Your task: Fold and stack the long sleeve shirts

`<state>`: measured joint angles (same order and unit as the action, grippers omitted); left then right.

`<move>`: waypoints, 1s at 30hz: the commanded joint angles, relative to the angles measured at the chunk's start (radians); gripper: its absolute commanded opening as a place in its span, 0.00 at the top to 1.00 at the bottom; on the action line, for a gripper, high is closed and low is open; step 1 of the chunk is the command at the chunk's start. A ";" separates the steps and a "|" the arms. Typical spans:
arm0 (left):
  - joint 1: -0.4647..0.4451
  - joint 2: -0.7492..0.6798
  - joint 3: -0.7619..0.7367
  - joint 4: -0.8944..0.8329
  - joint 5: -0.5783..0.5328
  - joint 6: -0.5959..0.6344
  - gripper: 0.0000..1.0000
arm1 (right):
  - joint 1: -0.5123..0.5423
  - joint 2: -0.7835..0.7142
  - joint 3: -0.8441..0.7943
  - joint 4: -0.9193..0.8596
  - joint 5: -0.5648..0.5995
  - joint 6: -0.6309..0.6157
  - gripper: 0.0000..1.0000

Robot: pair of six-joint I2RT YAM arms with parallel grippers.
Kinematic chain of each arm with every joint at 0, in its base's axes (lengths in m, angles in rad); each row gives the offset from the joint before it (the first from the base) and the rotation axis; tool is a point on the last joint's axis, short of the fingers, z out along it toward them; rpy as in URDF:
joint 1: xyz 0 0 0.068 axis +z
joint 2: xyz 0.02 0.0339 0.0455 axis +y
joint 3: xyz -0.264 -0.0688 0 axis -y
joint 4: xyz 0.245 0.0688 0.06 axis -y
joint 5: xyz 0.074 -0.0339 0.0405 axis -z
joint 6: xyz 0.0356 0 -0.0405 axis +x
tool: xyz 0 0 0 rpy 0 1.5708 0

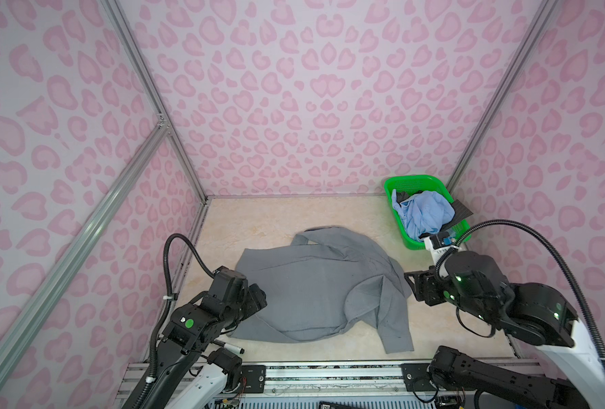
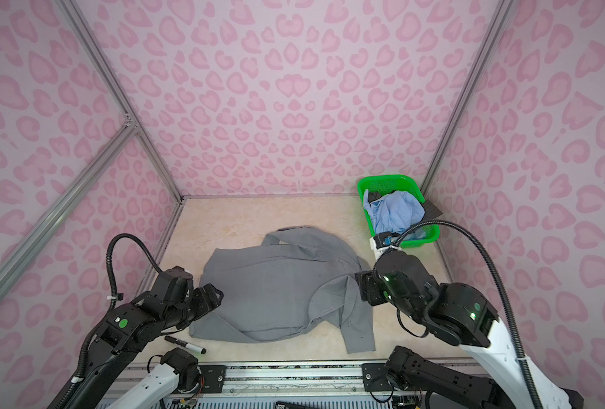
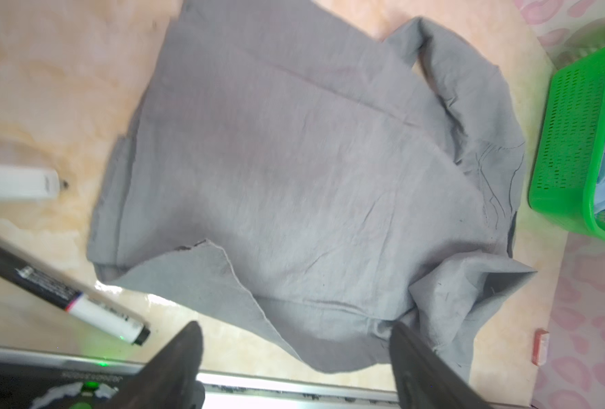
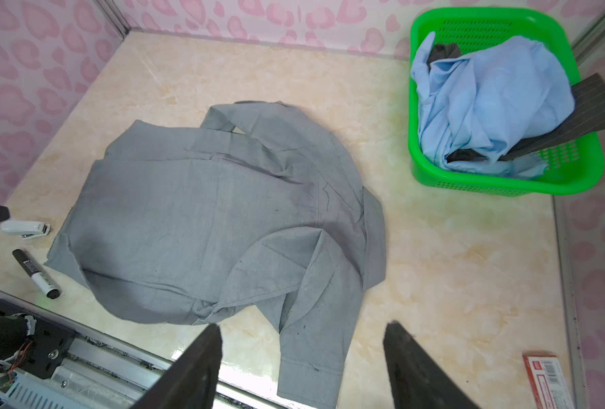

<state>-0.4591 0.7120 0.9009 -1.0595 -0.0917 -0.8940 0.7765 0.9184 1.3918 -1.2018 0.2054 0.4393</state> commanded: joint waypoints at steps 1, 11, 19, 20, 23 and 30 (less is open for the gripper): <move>0.003 0.091 0.074 0.067 -0.171 0.160 0.06 | -0.153 0.108 0.019 0.173 -0.343 -0.138 0.29; 0.226 0.446 0.106 0.307 -0.092 0.270 0.00 | -0.158 0.736 0.260 0.447 -0.482 -0.200 0.24; 0.376 0.657 0.155 0.363 -0.028 0.240 0.03 | -0.153 1.275 0.757 0.324 -0.476 -0.259 0.23; 0.391 0.684 0.164 0.364 -0.037 0.242 0.03 | -0.150 1.338 0.822 0.298 -0.461 -0.267 0.23; 0.427 0.776 0.204 0.367 -0.035 0.251 0.03 | -0.129 1.511 1.023 0.216 -0.374 -0.325 0.23; 0.447 0.963 0.322 0.331 -0.088 0.268 0.05 | -0.082 1.712 1.210 0.167 -0.132 -0.474 0.26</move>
<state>-0.0147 1.6371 1.1828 -0.7128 -0.1368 -0.6430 0.6971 2.6091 2.6049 -1.0050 -0.0540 0.0429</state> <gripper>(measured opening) 0.947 0.747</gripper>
